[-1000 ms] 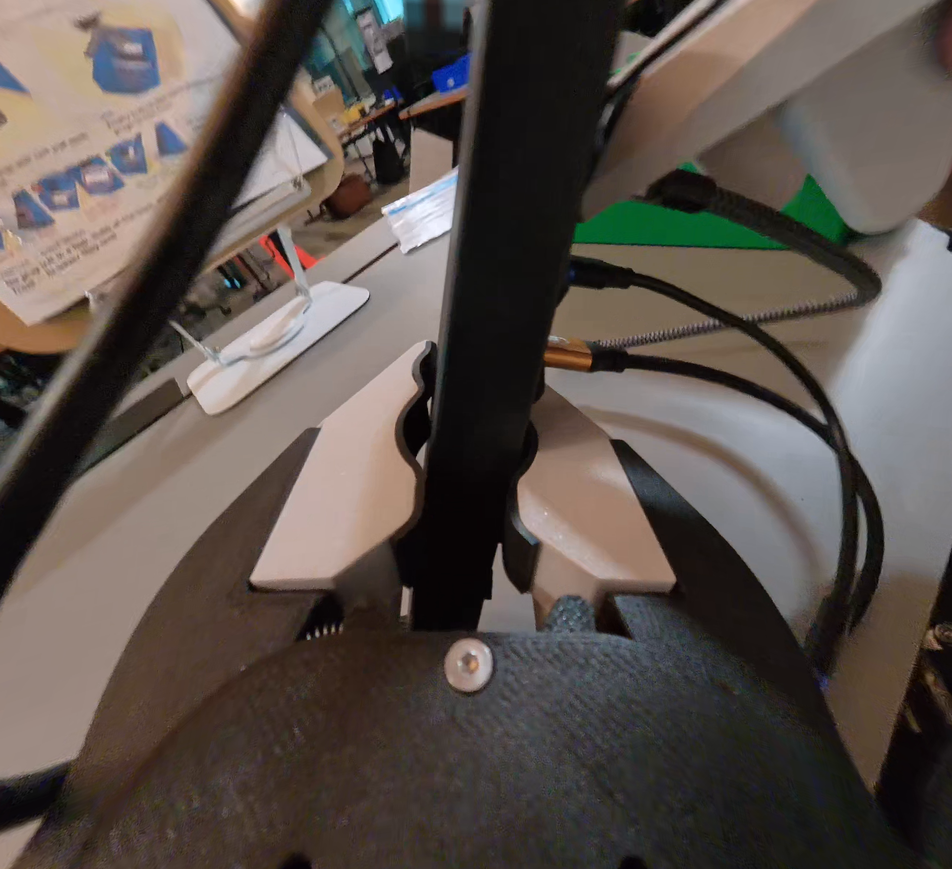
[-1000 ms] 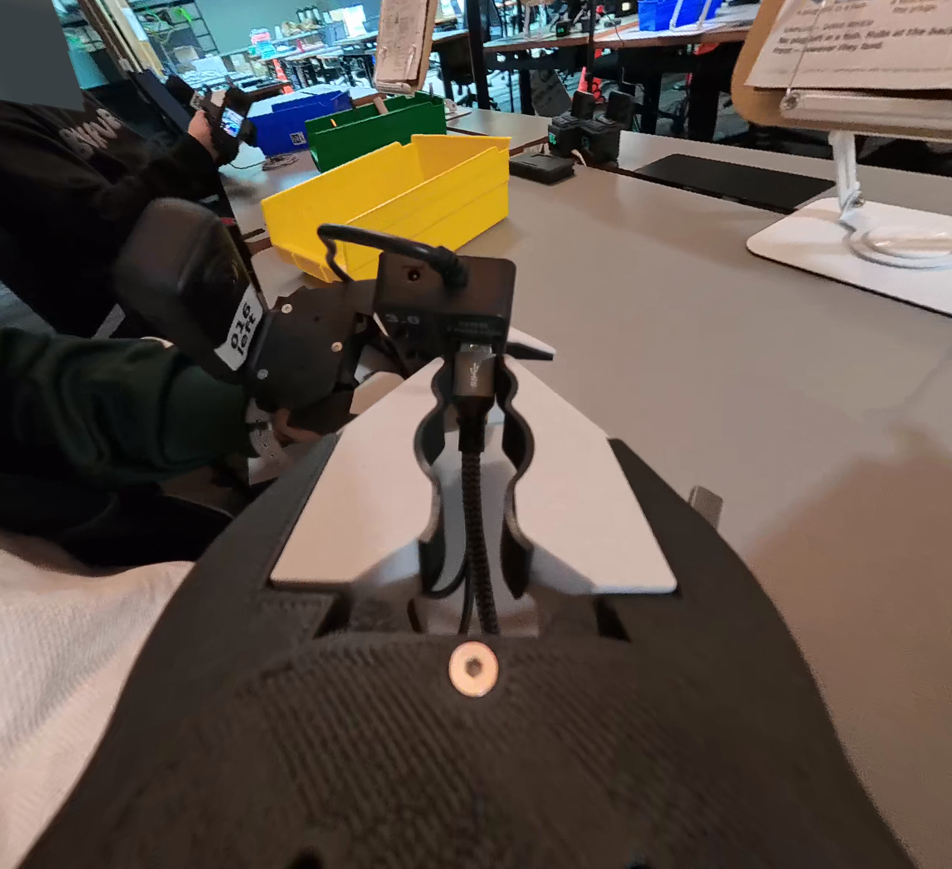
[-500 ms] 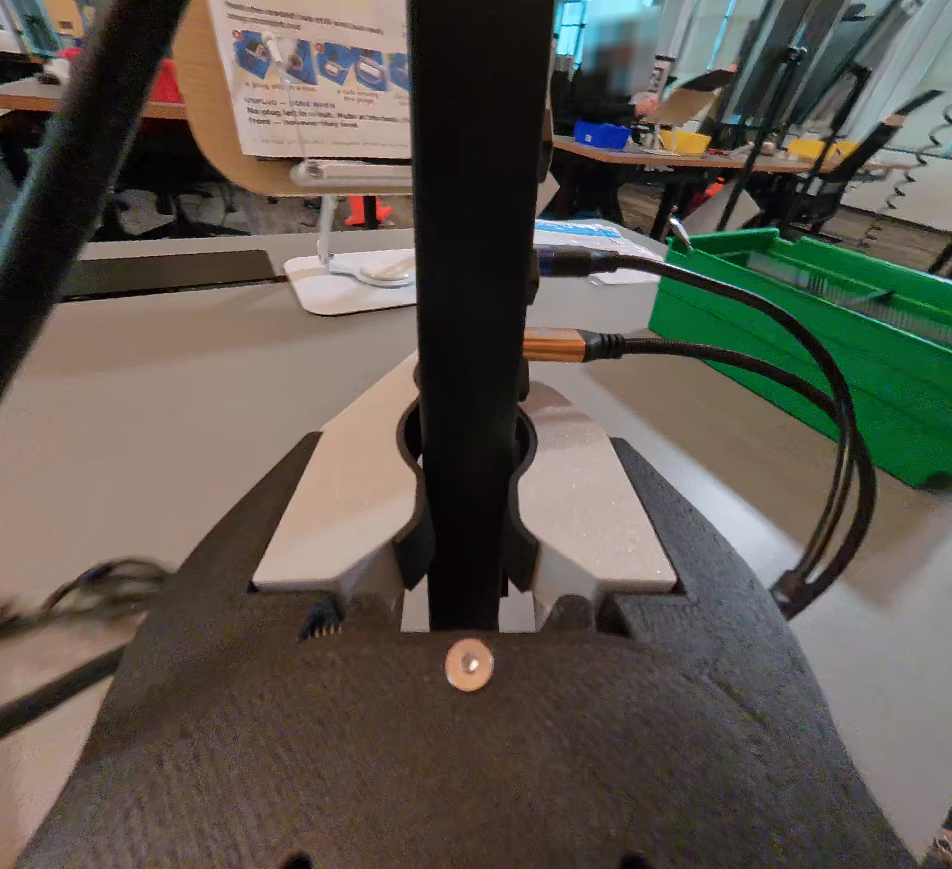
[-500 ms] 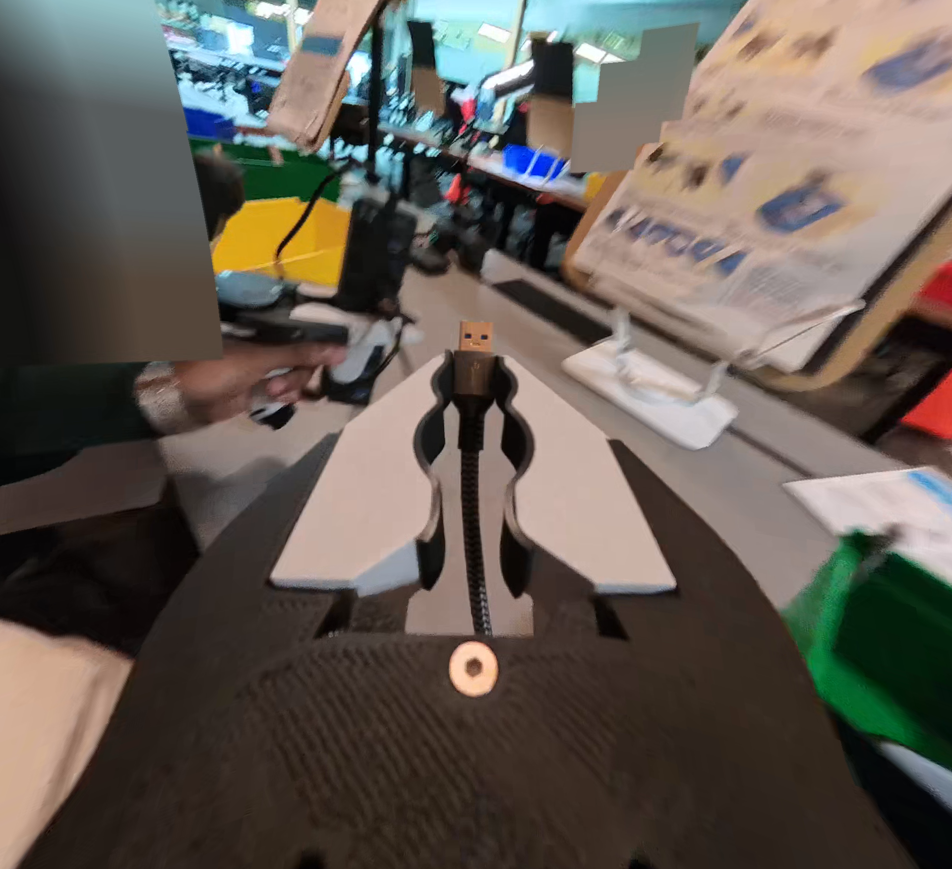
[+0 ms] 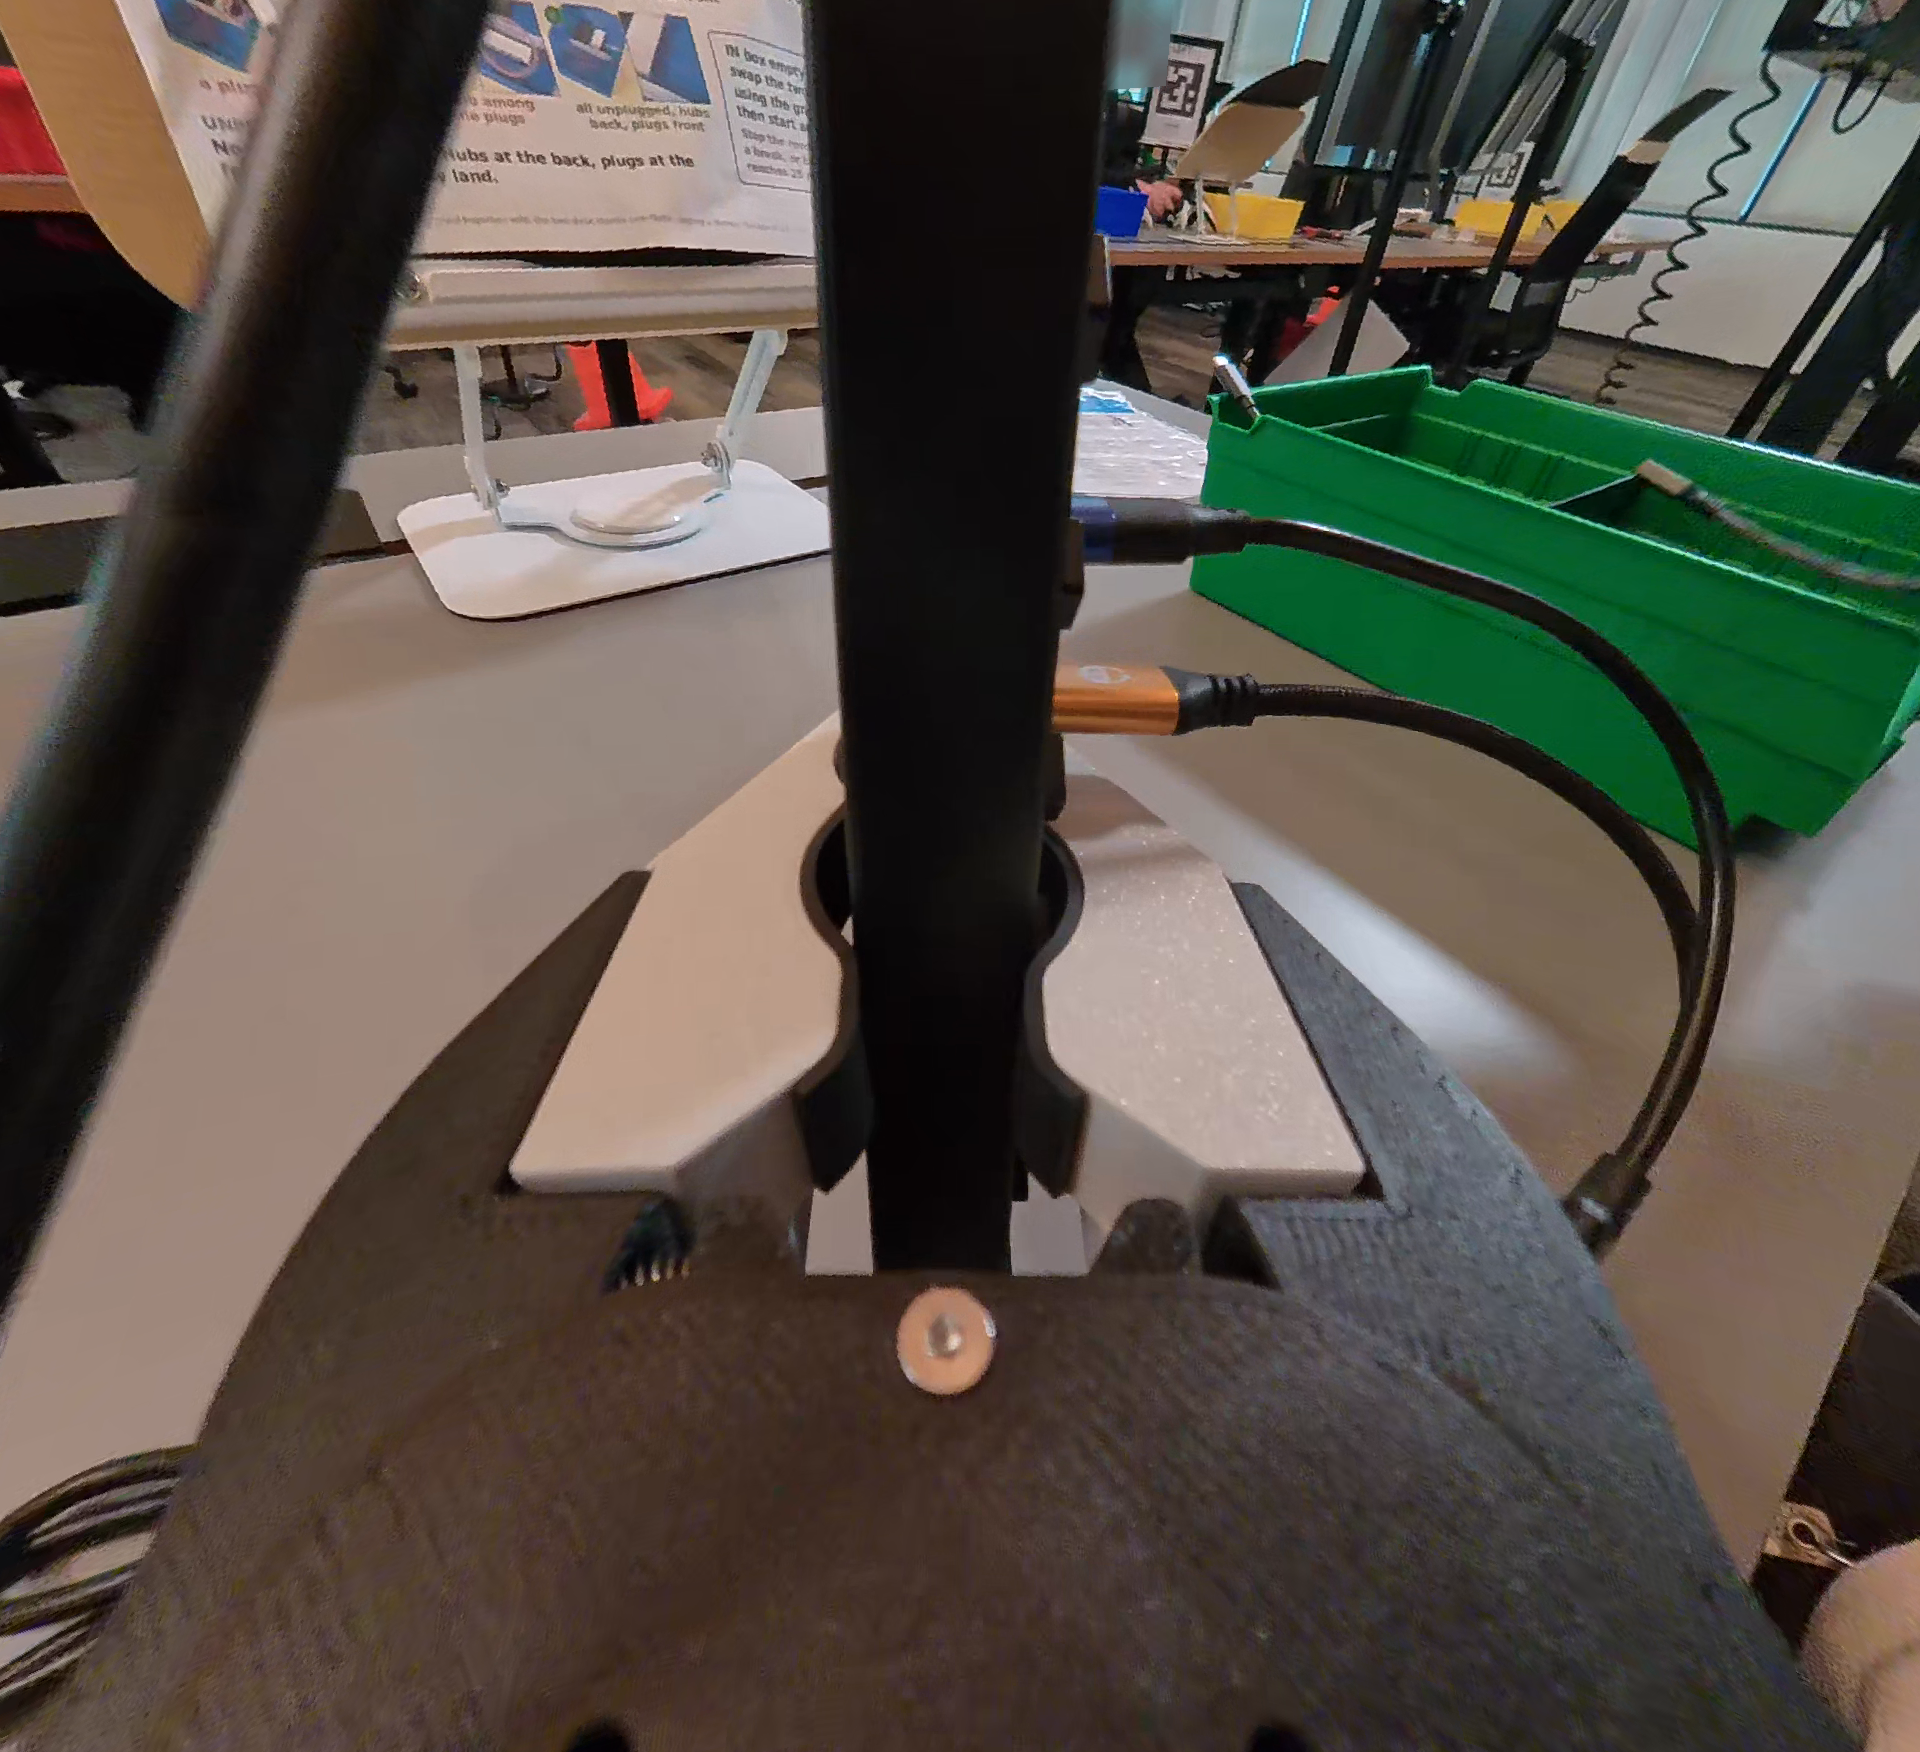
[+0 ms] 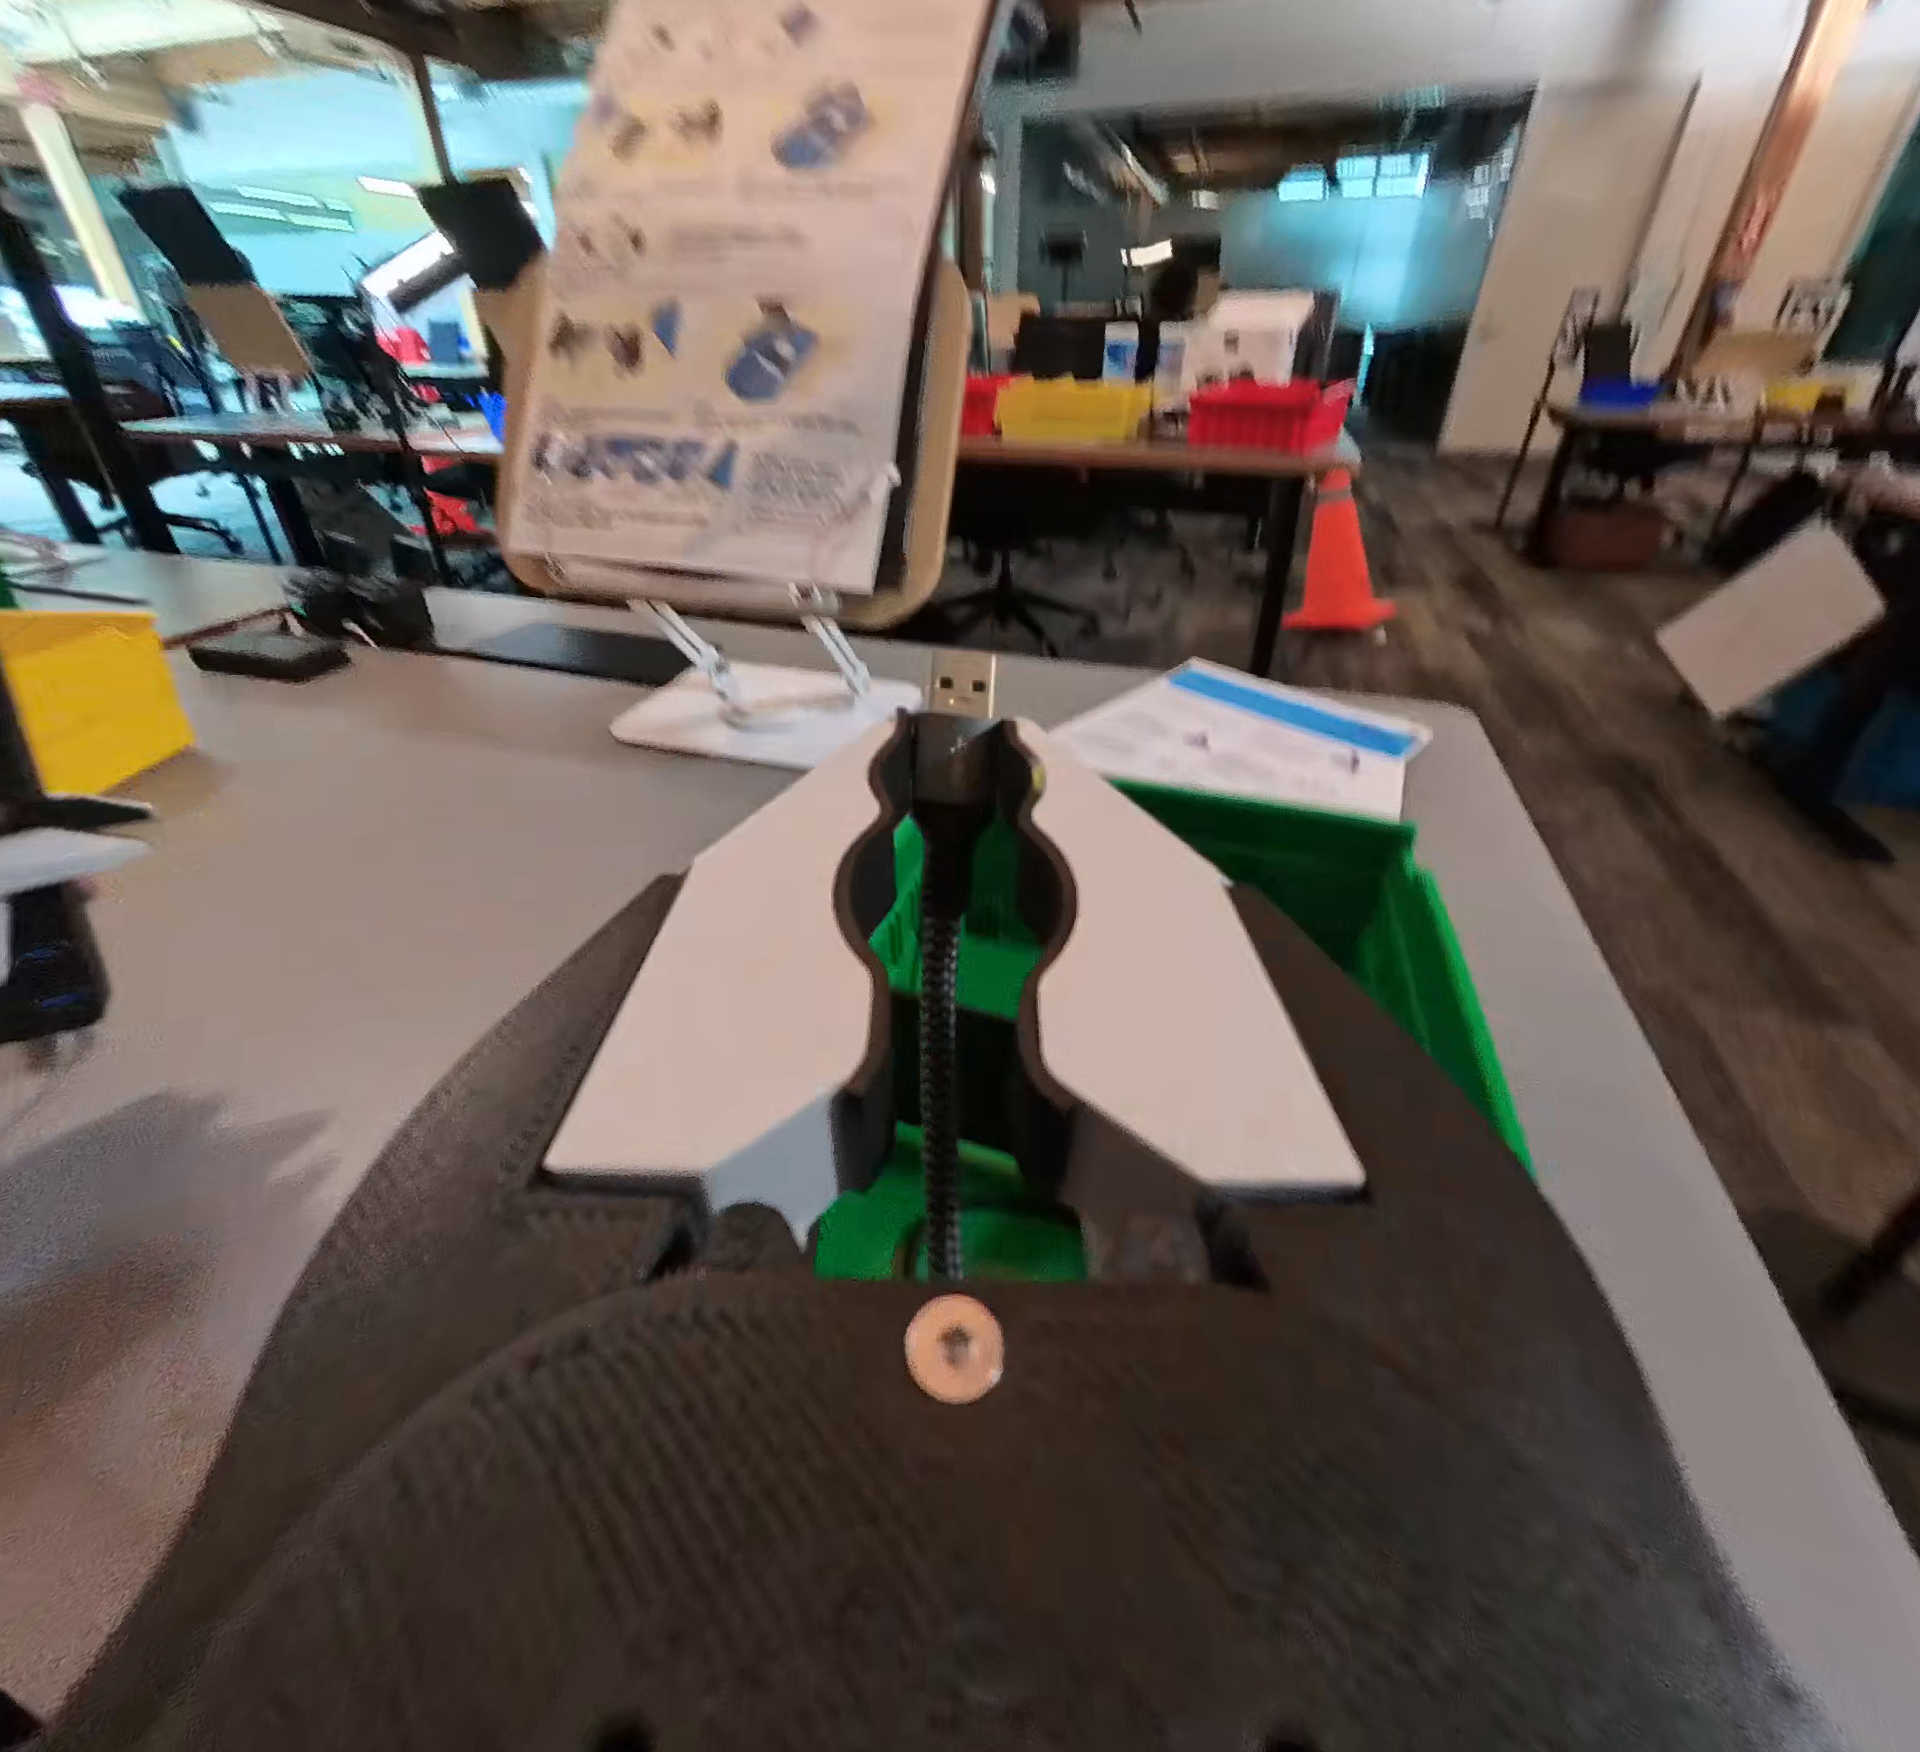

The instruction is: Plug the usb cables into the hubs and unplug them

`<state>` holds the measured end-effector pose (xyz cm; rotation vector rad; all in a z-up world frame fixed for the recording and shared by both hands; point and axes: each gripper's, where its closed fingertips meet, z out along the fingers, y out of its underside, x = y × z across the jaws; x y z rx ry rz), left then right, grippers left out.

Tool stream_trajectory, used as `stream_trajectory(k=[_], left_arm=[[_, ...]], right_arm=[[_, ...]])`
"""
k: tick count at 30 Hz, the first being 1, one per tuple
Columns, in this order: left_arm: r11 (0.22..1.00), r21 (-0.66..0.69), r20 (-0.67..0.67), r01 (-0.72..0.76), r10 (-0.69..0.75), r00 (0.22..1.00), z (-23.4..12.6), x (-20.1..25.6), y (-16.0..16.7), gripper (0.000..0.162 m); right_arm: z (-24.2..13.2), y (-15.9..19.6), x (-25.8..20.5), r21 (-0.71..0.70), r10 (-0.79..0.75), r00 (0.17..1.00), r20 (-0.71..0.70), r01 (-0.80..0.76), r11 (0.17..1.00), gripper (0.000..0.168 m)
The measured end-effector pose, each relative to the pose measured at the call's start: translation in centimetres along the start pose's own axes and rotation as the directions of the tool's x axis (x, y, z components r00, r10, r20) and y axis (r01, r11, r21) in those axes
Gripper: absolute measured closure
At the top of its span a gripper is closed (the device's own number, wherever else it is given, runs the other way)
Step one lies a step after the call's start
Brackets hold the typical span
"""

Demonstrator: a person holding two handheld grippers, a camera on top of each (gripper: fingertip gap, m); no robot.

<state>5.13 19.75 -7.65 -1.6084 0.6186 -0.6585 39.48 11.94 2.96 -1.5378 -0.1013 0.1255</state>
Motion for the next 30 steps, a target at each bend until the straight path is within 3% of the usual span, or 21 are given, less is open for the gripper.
stream_trajectory(k=[6, 11, 13, 18, 23, 27, 30], left_arm=[[0.999, -0.013, -0.003, 0.035, -0.035, 0.999, 0.1, -0.4, 0.4, 0.141], [0.996, -0.030, -0.022, 0.083, -0.084, 0.996, 0.2, -0.6, 1.0, 0.141], [0.996, -0.034, -0.023, 0.085, -0.086, 0.996, 0.2, -0.6, 1.2, 0.141], [0.998, -0.049, -0.040, 0.029, -0.031, 0.999, 0.5, 0.5, 1.4, 0.140], [0.988, -0.050, -0.089, -0.147, 0.142, 0.986, 0.4, 3.5, 1.6, 0.140], [0.951, -0.032, -0.130, -0.306, 0.300, 0.945, 0.2, 6.5, 1.8, 0.140], [0.924, -0.021, -0.138, -0.383, 0.377, 0.916, 0.1, 7.9, 2.0, 0.140]], right_arm=[[1.4, 4.7, 1.7, -0.112, 0.087, 0.996, -0.015, -0.088, 0.990, 0.151], [2.6, 6.4, 0.1, -0.195, 0.108, 0.994, 0.024, -0.102, 0.976, 0.103], [2.8, 5.0, -1.6, -0.145, 0.064, 0.996, 0.056, -0.055, 0.988, 0.099], [3.1, 2.9, -14.2, -0.073, -0.059, 0.933, 0.354, 0.091, 0.993, 0.109], [2.2, 6.4, -26.8, -0.117, -0.125, 0.797, 0.591, 0.238, 0.964, 0.115], [2.4, 8.9, -29.3, -0.164, -0.112, 0.785, 0.609, 0.262, 0.951, 0.114], [2.4, 9.2, -29.2, -0.179, -0.095, 0.795, 0.599, 0.248, 0.952, 0.129]])
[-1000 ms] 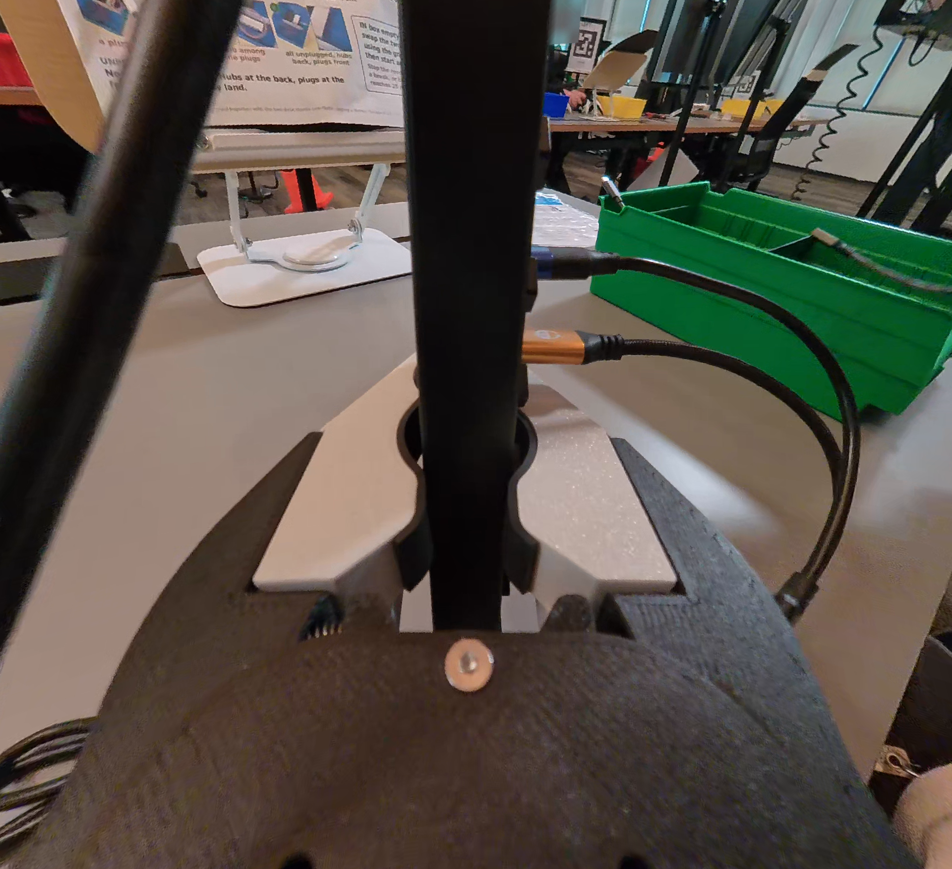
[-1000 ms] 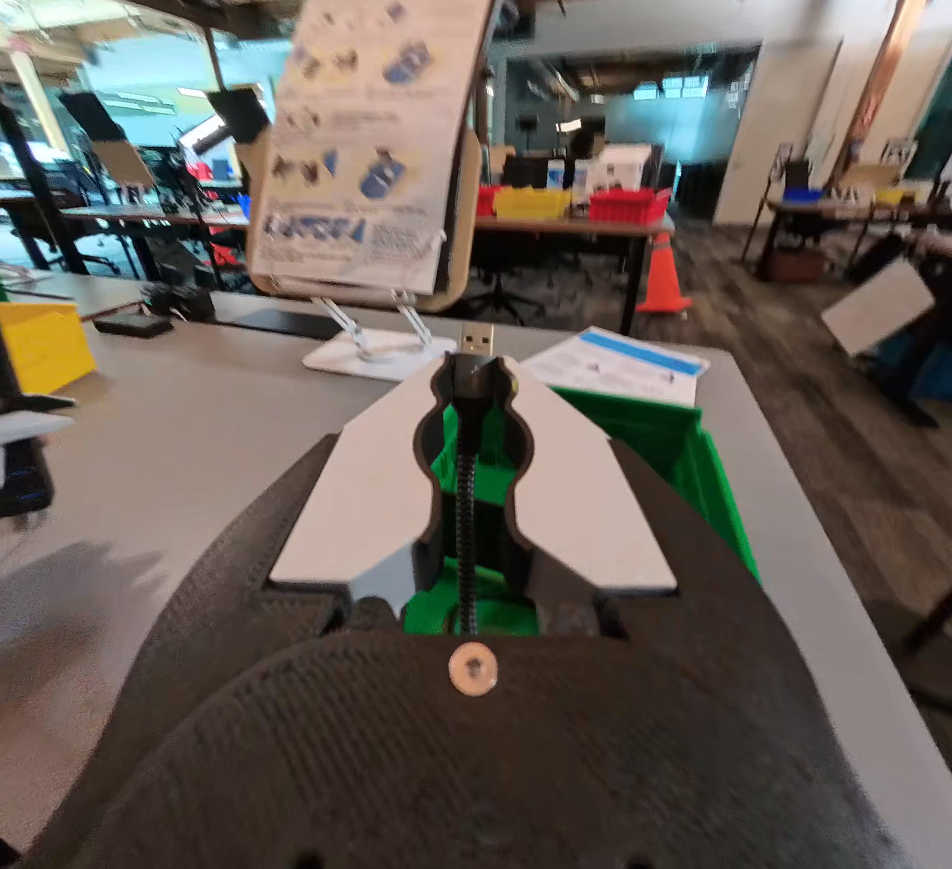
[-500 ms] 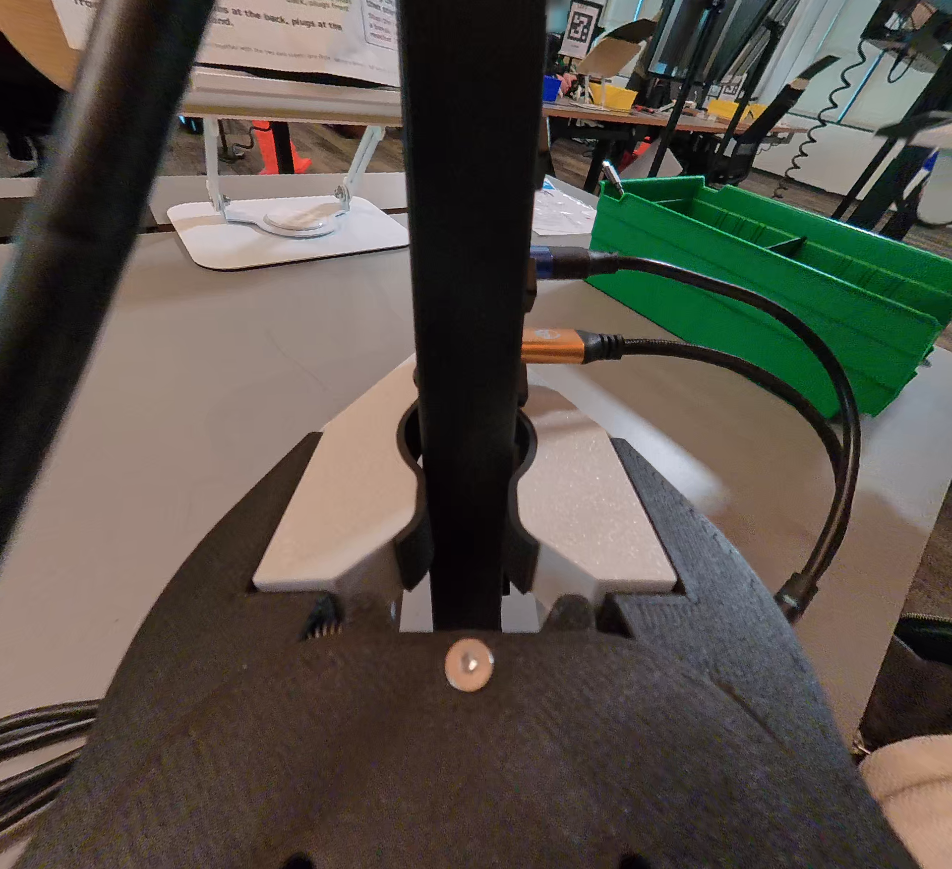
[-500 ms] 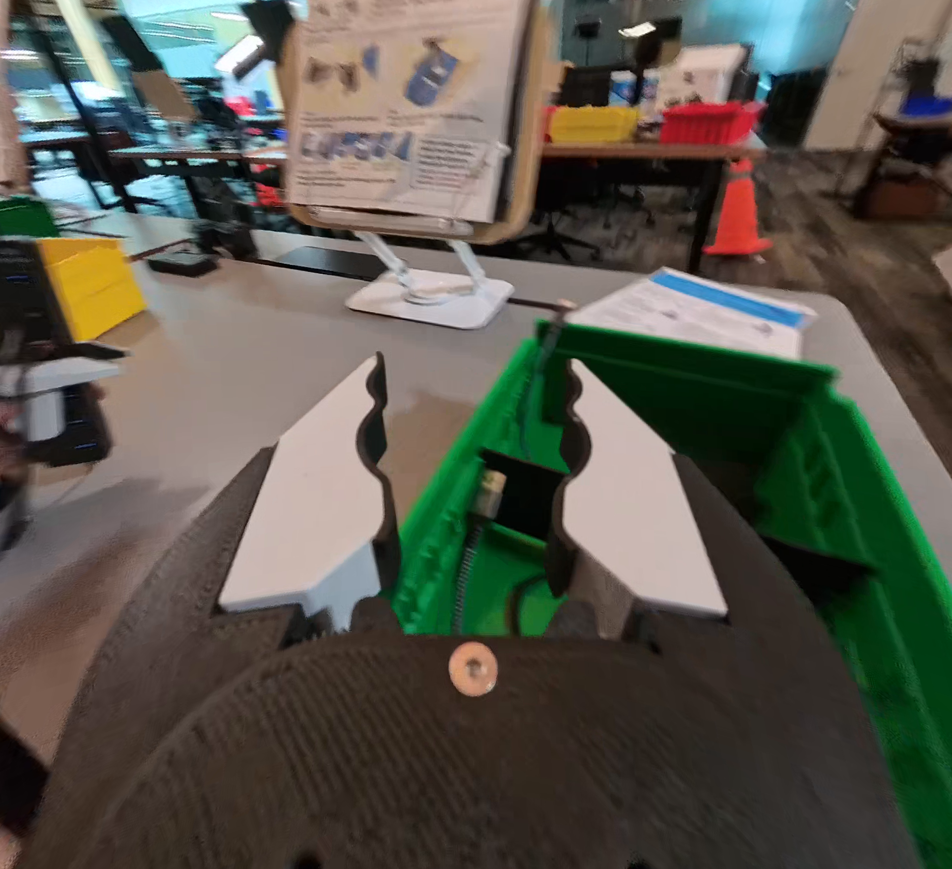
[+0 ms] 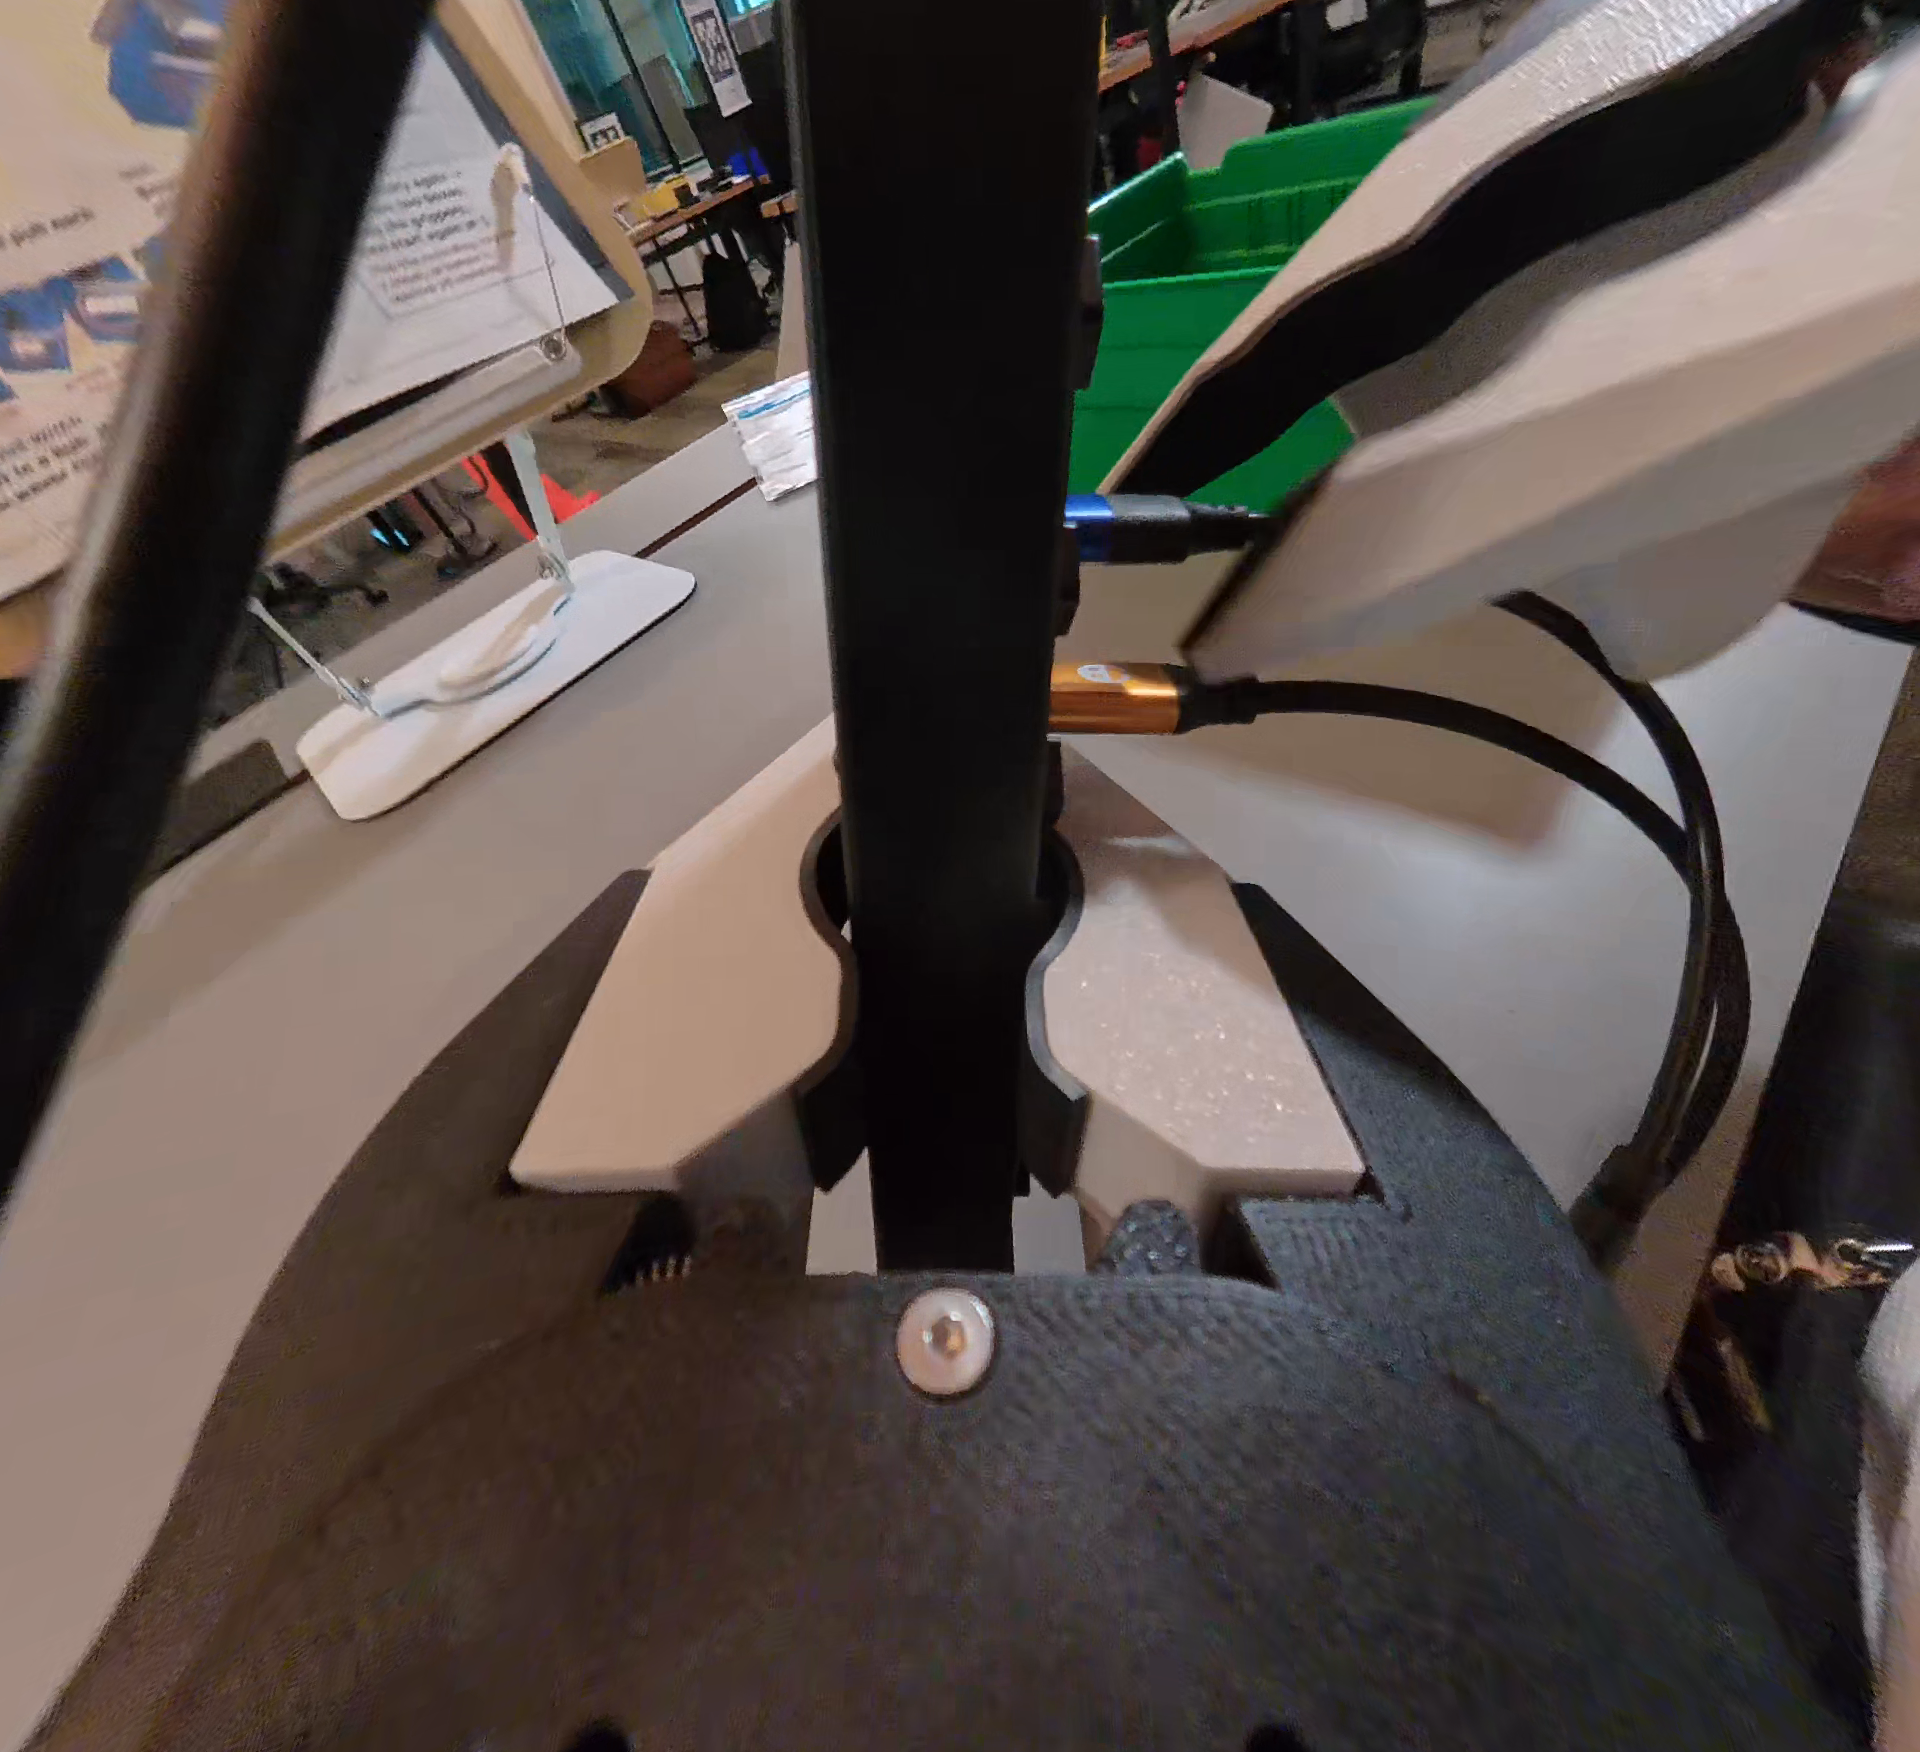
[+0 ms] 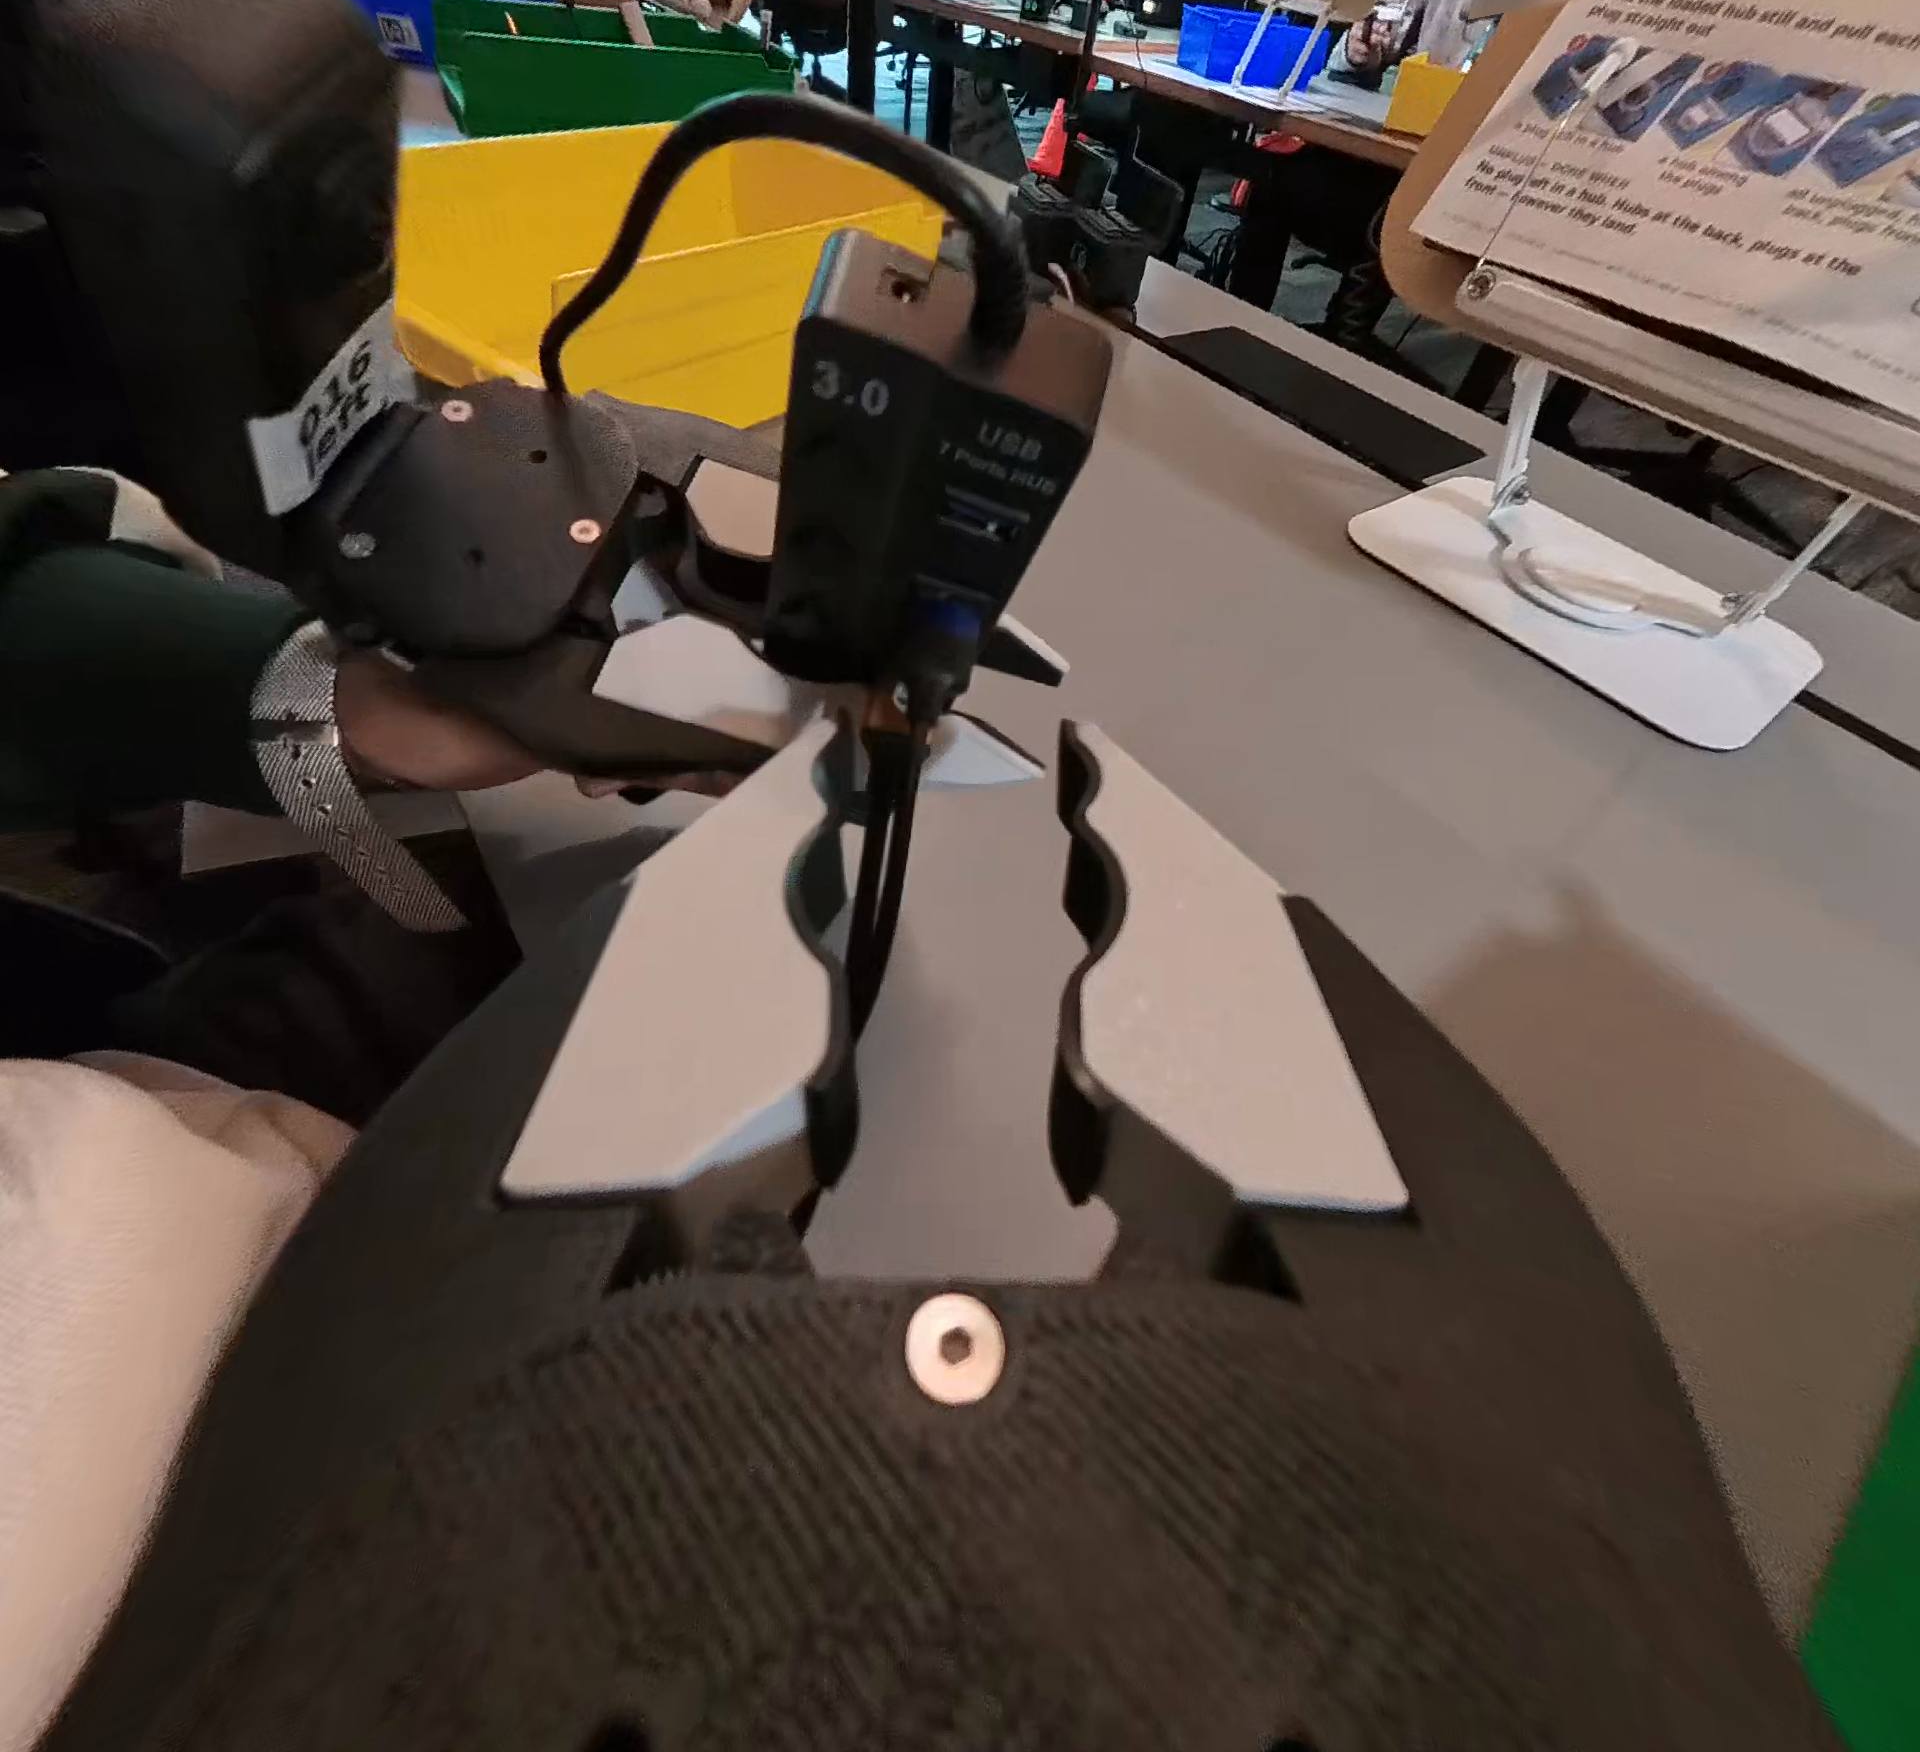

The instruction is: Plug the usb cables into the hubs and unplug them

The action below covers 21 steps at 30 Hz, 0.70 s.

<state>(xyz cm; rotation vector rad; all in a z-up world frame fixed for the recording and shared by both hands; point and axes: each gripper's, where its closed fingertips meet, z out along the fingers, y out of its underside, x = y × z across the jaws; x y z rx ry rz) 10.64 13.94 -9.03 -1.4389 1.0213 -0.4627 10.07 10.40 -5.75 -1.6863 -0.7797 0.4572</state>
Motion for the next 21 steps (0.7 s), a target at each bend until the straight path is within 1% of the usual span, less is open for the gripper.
stream_trajectory(k=[2, 3, 4, 5, 6, 8, 13, 17, 21], left_arm=[[0.999, -0.005, 0.016, -0.050, 0.050, 0.999, 0.1, 0.3, -0.1, 0.140], [0.999, -0.007, 0.027, -0.051, 0.051, 0.998, 0.1, 0.2, -0.1, 0.140], [0.999, -0.020, 0.037, -0.035, 0.036, 0.999, 0.2, -0.1, 0.1, 0.139], [0.999, -0.047, 0.055, 0.006, -0.004, 0.998, 0.3, -0.5, 0.5, 0.139], [0.997, -0.066, 0.040, 0.048, -0.046, 0.998, 0.4, -0.5, 0.8, 0.140], [0.993, -0.078, 0.033, 0.084, -0.081, 0.996, 0.6, -0.4, 0.9, 0.140], [0.995, -0.059, 0.046, 0.083, -0.081, 0.996, 0.6, -0.7, 0.2, 0.140], [0.991, -0.010, 0.026, 0.132, -0.132, 0.991, 0.5, -0.6, -0.9, 0.140], [0.976, -0.027, -0.019, 0.216, -0.217, 0.976, 0.7, -0.1, -0.6, 0.139]], right_arm=[[-0.1, 0.0, -0.2, 0.006, 0.030, 0.999, 0.021, -0.031, 1.000, 0.145], [-0.1, 0.0, -0.4, 0.005, 0.050, 0.998, 0.040, -0.050, 0.999, 0.149], [-0.1, 0.2, -0.5, -0.003, 0.071, 0.996, 0.052, -0.071, 0.997, 0.155], [0.0, 0.5, -0.5, -0.022, 0.090, 0.994, 0.054, -0.089, 0.996, 0.157], [0.1, 0.7, -0.5, -0.040, 0.101, 0.993, 0.055, -0.099, 0.994, 0.164], [0.1, 0.7, -0.4, -0.054, 0.103, 0.994, 0.042, -0.100, 0.993, 0.165], [-0.2, 0.2, -0.6, -0.048, 0.126, 0.991, 0.043, -0.124, 0.991, 0.165], [-0.6, -0.9, -0.9, -0.013, 0.171, 0.983, 0.063, -0.170, 0.985, 0.166], [-0.7, -0.9, -0.9, -0.012, 0.182, 0.981, 0.061, -0.182, 0.983, 0.167]])
